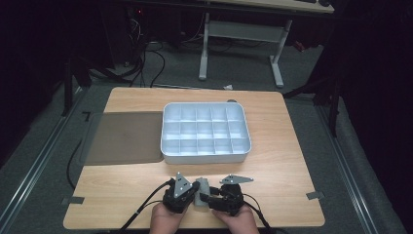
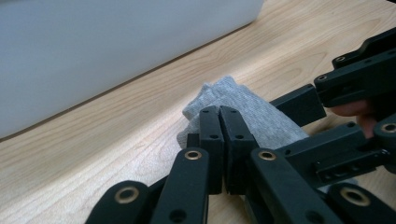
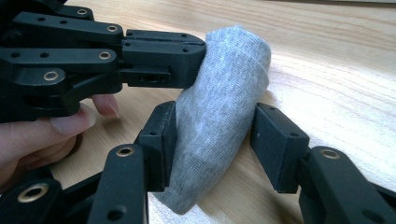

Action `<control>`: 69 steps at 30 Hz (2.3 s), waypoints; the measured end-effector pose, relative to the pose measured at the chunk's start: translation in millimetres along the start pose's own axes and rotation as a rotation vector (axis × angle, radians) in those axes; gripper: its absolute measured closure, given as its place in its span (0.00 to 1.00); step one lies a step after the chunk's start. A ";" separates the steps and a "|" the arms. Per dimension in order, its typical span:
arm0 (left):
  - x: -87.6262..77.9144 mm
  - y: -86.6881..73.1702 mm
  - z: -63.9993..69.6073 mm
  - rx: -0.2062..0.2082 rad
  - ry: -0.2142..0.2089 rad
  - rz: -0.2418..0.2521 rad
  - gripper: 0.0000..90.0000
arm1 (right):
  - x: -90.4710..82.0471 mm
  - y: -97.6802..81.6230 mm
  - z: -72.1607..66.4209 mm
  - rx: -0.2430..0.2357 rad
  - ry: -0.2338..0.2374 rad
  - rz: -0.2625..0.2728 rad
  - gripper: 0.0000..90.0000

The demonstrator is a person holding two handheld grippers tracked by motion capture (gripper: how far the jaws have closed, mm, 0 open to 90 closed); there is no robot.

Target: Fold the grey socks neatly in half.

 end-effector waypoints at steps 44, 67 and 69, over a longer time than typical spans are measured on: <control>-50.8 -19.1 -52.9 0.010 0.100 0.028 0.63 | -27.2 14.8 14.3 -0.169 -0.106 -0.017 0.80; -63.3 -23.0 -74.8 -0.054 0.102 0.046 0.53 | -70.7 13.1 57.7 -0.226 -0.311 -0.156 0.79; -66.8 -23.7 -79.2 -0.064 0.104 0.050 0.53 | -71.7 12.3 60.6 -0.229 -0.322 -0.169 0.79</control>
Point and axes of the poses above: each handheld gripper's, and its own axes: x roughly forward along the jaws, y roughly out of its top, z roughly to its right, the point moved 9 cm from there along x, roughly forward along the jaws, and after that the axes turned 4 degrees about x, right-handed, at the moved point
